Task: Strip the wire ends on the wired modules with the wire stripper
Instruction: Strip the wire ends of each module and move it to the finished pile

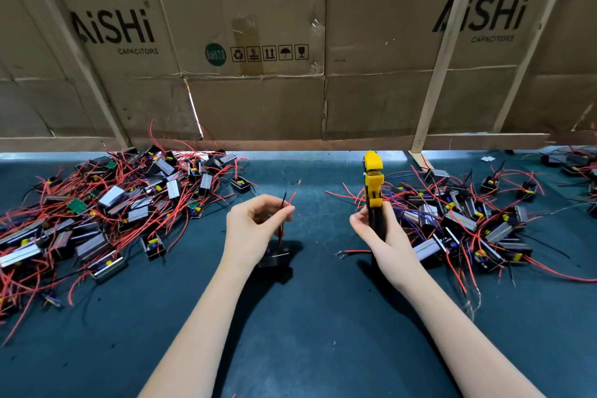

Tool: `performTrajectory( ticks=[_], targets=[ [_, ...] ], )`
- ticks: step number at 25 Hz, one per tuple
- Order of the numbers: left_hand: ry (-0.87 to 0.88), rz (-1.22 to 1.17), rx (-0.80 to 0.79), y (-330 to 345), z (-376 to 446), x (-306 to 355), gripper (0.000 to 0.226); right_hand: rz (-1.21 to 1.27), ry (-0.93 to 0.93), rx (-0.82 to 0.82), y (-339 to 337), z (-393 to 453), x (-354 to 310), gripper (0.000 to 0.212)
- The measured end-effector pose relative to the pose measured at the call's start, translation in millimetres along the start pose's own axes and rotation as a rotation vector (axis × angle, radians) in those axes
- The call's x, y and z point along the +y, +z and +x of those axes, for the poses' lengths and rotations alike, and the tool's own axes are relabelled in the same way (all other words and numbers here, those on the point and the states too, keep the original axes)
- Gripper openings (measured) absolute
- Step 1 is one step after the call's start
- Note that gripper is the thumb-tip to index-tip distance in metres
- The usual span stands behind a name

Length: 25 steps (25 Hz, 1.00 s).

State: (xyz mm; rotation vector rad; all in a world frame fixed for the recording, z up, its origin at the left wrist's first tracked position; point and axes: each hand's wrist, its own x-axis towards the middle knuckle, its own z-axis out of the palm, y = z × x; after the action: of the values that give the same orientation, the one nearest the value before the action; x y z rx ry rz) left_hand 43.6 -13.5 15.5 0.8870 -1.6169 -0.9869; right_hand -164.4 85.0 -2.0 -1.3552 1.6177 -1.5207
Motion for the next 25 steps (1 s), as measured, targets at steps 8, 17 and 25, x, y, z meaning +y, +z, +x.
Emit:
performTrajectory(
  ticks=[8, 17, 25],
  targets=[
    [0.033, -0.088, -0.204, 5.4, -5.5, 5.8, 0.014, -0.462, -0.033, 0.345, 0.2, -6.9, -4.3, 0.034],
    [0.029, -0.159, -0.165, 8.3, -6.8, 10.0, 0.016, -1.071, -0.185, 0.425, -0.2, -5.1, 2.6, 0.053],
    [-0.023, -0.017, -0.163, 10.5, -7.0, 6.9, 0.017, -1.053, -0.27, 0.436, 6.2, -7.9, -1.9, 0.056]
  ],
)
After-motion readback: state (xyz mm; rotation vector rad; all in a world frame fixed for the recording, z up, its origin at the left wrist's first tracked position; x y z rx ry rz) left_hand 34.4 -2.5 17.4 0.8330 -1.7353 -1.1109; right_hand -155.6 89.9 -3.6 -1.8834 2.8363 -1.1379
